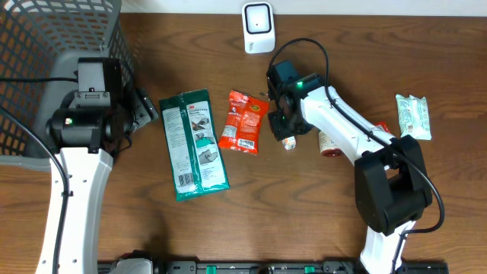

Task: Scan the item barcode

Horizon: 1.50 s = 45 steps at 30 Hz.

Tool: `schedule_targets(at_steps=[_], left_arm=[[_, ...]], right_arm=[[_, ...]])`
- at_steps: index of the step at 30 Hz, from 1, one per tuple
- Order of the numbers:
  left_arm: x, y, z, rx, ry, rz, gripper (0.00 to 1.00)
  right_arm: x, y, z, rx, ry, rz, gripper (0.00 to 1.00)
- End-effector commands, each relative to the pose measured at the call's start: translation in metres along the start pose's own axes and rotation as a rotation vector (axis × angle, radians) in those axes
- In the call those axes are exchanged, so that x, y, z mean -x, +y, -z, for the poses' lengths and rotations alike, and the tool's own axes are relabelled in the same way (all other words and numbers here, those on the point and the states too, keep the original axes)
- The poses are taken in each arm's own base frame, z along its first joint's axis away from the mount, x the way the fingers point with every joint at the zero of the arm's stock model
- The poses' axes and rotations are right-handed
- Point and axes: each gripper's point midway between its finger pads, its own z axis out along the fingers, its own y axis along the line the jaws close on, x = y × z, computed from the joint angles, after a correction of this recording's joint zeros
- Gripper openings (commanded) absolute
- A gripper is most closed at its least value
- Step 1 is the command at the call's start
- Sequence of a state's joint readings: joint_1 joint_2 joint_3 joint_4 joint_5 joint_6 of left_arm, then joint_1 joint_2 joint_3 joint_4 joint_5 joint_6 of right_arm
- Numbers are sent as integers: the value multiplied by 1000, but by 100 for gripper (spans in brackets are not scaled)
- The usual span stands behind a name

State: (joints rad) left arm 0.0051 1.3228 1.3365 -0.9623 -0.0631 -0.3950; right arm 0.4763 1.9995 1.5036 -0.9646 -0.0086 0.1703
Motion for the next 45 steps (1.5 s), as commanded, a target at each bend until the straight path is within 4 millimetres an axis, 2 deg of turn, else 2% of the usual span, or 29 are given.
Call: schedule_targets(at_steps=[1,3,6,9,11,15,18,21,26,28,30,31,33,41,45], left_arm=[[3,4,0,21,-9,-2,82],[3,4,0,21,-9,-2,82],[3,4,0,21,-9,-2,82],[3,4,0,21,-9,-2,82],[3,4,0,21,-9,-2,82],[3,4,0,21,-9,-2,82],[3,4,0,21,-9,-2,82],[3,4,0,21,-9,-2,82],[3,4,0,21,-9,-2,82],[3,4,0,21,-9,-2,82],[3,4,0,21,-9,-2,82],[3,4,0,21,-9,-2,82],[3,4,0,21,-9,-2,82],[3,4,0,21,-9,-2,82],[3,4,0,21,-9,-2,82]], right_arm=[[3,-3,11,11,-27,-5,50],[2,-3,11,11,-24,-5,50],[0,-4,11,9,-15,-5,40],[-3,-4,11,7,-6,-5,19],[-4,-4,10,6,-3,-5,17],[-6,-5,8,4,4,-5,4],[-7,-6,7,-1,7,-5,3],[-8,-6,7,-3,11,-5,10],[-8,-6,7,-3,11,-5,13],[-8,-6,7,-3,11,-5,19],[-8,-6,7,-3,11,-5,20],[-8,-6,7,-3,11,-5,16],[-8,-7,7,-4,11,-5,1],[-2,-14,10,-30,-11,9,1],[7,-13,23,-27,-49,44,1]])
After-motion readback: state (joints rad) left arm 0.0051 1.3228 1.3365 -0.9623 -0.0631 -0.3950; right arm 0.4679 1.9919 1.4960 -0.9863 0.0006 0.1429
